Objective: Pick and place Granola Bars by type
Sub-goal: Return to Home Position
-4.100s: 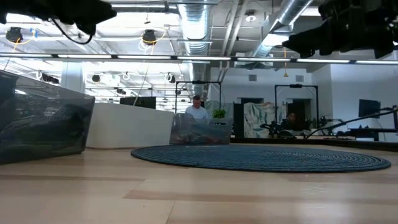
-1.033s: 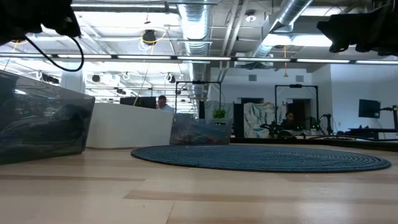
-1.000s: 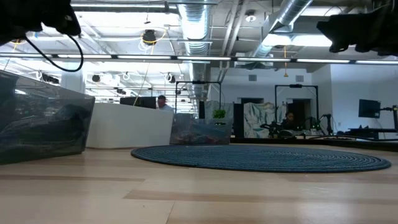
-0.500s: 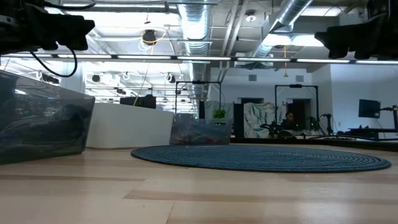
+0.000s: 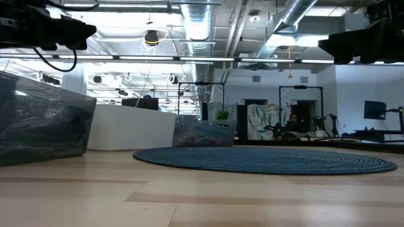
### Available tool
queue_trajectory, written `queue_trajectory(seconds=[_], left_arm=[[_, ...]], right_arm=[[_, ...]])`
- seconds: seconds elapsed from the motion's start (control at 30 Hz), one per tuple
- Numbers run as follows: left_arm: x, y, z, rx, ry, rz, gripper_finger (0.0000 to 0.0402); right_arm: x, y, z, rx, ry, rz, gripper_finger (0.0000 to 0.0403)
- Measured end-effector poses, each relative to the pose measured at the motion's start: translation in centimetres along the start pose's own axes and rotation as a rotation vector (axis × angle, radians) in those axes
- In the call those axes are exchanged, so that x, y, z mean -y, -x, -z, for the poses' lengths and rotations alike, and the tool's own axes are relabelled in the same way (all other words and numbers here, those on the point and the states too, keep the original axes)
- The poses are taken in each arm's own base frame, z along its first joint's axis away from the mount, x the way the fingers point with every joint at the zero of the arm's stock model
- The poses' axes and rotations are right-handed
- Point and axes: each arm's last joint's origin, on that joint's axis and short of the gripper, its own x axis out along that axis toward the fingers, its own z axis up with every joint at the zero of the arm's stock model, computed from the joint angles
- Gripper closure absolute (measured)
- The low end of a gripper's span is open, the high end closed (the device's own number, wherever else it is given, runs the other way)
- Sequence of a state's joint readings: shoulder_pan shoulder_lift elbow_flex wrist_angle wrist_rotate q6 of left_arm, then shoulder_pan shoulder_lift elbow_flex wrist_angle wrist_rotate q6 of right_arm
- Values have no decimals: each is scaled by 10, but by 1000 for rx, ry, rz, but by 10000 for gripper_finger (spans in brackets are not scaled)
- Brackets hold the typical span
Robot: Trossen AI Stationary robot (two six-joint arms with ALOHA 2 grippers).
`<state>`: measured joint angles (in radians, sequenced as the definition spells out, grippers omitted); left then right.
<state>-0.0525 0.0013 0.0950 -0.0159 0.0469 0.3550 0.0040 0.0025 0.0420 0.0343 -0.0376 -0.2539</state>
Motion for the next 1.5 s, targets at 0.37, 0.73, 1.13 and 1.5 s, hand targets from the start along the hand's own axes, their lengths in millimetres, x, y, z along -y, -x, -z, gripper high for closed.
queue_trajectory(seconds=[0.37,0.73,1.13,1.5], left_arm=[[4,-4,8,134,-24,4,276],[-6,-2,11,135,-21,2,276],[-7,-3,25,-14,22,-29,276],[-9,-2,28,-60,33,-116,276]], right_arm=[[-1,-1,0,84,11,5,233],[3,-1,7,26,-11,5,233],[8,-1,16,-68,-71,78,233],[9,-1,17,-91,-93,141,233]])
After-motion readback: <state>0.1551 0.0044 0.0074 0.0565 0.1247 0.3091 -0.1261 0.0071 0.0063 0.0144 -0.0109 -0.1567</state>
